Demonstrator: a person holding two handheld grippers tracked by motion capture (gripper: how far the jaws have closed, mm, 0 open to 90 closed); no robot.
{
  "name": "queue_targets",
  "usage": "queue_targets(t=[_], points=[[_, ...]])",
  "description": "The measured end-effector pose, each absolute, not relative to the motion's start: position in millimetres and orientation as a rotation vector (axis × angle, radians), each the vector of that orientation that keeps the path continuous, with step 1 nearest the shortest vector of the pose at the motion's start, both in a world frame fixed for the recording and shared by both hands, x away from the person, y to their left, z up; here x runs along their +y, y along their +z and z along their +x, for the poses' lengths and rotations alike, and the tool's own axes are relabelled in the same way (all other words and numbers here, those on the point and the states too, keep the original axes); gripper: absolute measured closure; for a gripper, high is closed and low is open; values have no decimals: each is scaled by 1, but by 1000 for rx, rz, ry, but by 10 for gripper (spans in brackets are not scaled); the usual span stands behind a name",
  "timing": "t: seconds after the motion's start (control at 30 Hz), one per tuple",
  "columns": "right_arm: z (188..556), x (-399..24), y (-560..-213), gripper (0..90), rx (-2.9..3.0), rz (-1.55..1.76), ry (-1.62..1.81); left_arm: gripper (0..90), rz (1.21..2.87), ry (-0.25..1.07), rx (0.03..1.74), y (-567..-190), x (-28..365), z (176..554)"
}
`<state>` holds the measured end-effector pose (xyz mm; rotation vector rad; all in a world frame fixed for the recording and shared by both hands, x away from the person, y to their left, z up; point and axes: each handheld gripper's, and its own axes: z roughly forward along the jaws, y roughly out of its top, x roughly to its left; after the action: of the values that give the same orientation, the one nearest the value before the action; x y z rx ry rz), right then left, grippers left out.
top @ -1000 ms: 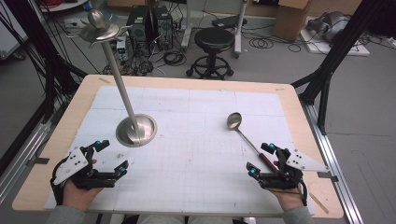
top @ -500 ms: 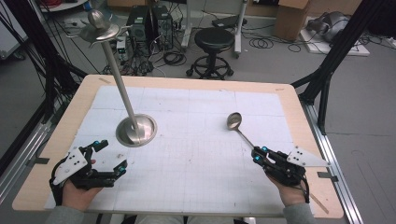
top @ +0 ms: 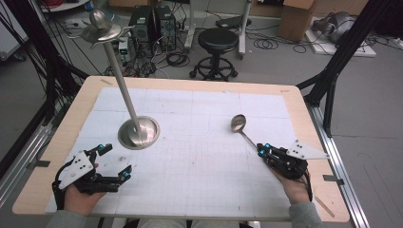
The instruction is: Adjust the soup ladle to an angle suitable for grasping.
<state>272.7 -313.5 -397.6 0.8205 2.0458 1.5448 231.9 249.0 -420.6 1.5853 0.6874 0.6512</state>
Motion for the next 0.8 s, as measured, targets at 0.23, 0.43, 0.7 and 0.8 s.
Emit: queue_targets(t=[0.23,0.43,0.7,0.8], points=[[285,-316,-403,893,2092,890,1489,18,1606,655,696,-421,249,227],[304,-323,-406,893,2094,922,1427,18,1565,627,721,-421,253,224],[335,-321,-409,893,2181,925,1360,18,1536,601,725,-419,254,225],[338,-321,-411,892,2165,942,1345,18,1531,601,729,-419,256,226]])
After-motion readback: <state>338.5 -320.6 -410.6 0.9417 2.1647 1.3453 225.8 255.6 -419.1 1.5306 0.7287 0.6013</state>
